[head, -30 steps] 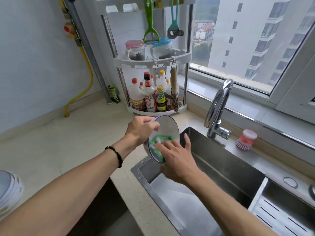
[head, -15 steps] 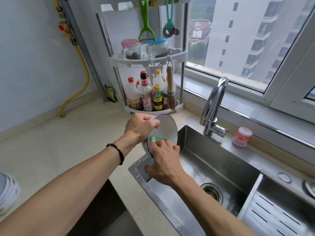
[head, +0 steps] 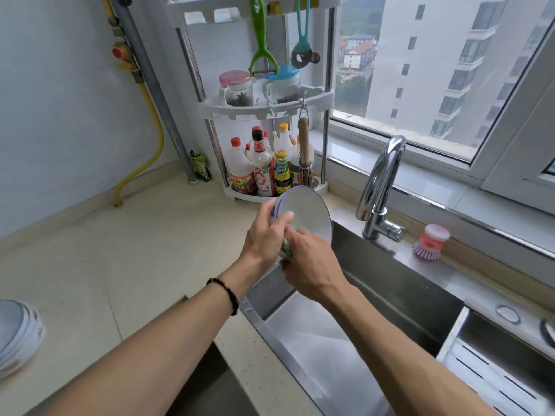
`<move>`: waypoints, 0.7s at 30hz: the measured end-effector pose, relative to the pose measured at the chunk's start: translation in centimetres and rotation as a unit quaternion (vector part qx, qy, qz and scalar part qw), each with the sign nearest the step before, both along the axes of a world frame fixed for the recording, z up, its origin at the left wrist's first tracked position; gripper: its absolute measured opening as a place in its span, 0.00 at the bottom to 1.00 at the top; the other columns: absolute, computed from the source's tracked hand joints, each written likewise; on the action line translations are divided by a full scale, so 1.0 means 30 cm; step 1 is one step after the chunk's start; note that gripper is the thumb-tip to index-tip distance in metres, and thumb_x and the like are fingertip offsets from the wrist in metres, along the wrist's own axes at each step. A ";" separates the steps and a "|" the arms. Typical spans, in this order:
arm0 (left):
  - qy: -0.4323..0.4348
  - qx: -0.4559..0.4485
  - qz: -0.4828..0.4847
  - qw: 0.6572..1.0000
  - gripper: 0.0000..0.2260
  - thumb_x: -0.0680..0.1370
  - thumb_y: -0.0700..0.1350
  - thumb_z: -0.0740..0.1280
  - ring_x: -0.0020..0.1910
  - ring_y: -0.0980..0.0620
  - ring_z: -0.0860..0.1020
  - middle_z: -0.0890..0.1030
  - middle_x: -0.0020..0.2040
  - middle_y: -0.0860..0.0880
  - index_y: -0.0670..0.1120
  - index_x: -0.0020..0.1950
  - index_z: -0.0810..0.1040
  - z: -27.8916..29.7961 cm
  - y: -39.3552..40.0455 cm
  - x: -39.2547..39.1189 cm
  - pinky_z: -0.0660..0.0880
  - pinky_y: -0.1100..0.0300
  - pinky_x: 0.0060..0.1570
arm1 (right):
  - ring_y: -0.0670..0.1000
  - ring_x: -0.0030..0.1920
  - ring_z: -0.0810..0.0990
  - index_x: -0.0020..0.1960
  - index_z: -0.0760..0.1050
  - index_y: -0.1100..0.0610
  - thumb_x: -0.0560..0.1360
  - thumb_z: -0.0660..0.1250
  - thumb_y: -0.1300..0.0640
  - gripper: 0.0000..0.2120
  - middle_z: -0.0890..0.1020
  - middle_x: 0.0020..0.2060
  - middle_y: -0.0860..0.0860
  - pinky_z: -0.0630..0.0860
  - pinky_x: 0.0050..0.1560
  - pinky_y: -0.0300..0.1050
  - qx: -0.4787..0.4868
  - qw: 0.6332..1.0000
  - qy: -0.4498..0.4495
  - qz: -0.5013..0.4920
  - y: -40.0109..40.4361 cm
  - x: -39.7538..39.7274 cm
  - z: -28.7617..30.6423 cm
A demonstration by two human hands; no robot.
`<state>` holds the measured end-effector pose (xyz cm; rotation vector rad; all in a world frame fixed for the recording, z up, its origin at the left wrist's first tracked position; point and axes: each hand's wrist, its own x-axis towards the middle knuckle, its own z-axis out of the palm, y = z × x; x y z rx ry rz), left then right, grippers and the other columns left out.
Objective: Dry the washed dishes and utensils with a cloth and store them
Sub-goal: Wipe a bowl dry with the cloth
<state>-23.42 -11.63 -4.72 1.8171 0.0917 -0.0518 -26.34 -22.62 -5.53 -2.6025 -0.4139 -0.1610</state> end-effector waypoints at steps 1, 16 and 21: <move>-0.011 0.020 0.007 1.000 0.24 0.71 0.61 0.64 0.59 0.52 0.79 0.82 0.58 0.53 0.56 0.65 0.77 0.010 0.002 0.005 0.75 0.48 0.63 | 0.61 0.49 0.78 0.63 0.72 0.57 0.74 0.69 0.60 0.18 0.78 0.49 0.56 0.74 0.48 0.52 0.009 0.999 0.018 0.031 -0.003 -0.012 0.000; -0.017 0.143 -0.025 0.989 0.21 0.72 0.65 0.61 0.56 0.51 0.79 0.83 0.54 0.55 0.58 0.59 0.81 0.023 0.066 0.020 0.75 0.54 0.57 | 0.61 0.51 0.79 0.70 0.68 0.45 0.76 0.64 0.63 0.26 0.76 0.57 0.50 0.75 0.44 0.51 -0.132 0.988 0.044 0.070 -0.060 -0.064 -0.057; -0.029 0.149 0.015 0.988 0.24 0.72 0.66 0.59 0.55 0.51 0.79 0.83 0.56 0.54 0.58 0.62 0.81 0.036 0.045 0.022 0.73 0.57 0.49 | 0.59 0.57 0.79 0.68 0.70 0.45 0.70 0.73 0.55 0.28 0.77 0.60 0.48 0.78 0.52 0.52 -0.077 0.992 0.093 0.037 -0.033 -0.050 -0.041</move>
